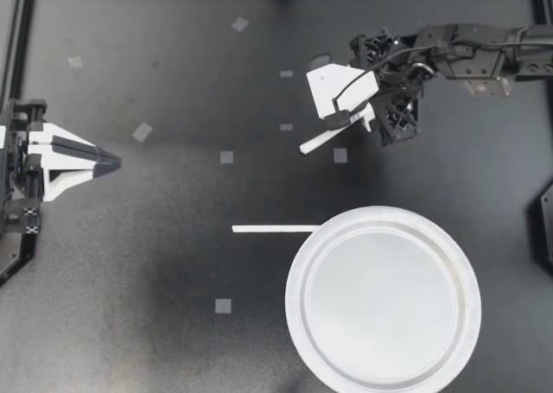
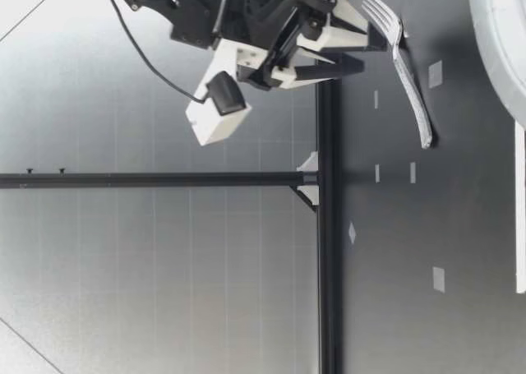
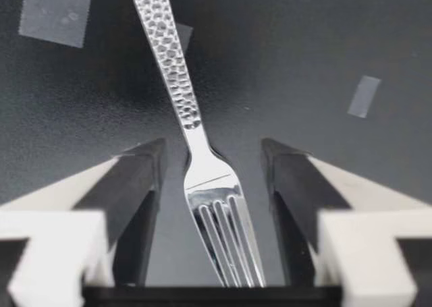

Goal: Pick up the fork and place it on the plate.

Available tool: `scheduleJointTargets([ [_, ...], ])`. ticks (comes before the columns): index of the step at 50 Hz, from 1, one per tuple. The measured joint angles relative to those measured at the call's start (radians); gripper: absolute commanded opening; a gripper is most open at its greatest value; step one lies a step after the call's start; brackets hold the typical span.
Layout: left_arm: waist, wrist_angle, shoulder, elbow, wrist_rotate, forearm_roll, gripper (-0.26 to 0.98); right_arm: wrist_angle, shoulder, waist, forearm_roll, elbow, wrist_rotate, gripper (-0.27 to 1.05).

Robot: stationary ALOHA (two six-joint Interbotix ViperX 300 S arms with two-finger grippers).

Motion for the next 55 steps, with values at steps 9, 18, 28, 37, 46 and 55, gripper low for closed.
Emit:
scheduleJointTargets([
  [9,0.000,-0.012,0.000,0.002,0.000,0.002,-0.06,0.000,0.017,0.000,0.015,-0.006,-0.002,0.56],
  [18,0.000,-0.012,0.000,0.006,0.000,0.002,-0.06,0.002,0.026,0.000,0.017,-0.008,-0.002,0.55],
  [28,-0.002,-0.012,0.000,0.014,0.000,0.002,-0.06,0.003,0.038,0.000,0.020,-0.011,-0.002,0.55],
  [37,0.000,-0.026,0.000,0.023,0.000,0.002,-0.06,0.003,0.041,0.000,0.034,-0.015,-0.002,0.54],
  [46,-0.002,-0.041,-0.006,0.037,0.000,0.000,-0.06,0.025,0.057,0.000,0.041,-0.025,-0.002,0.41],
  [55,0.000,-0.043,-0.009,0.043,0.000,0.002,-0.06,0.037,0.066,0.000,0.054,-0.038,-0.002,0.31],
])
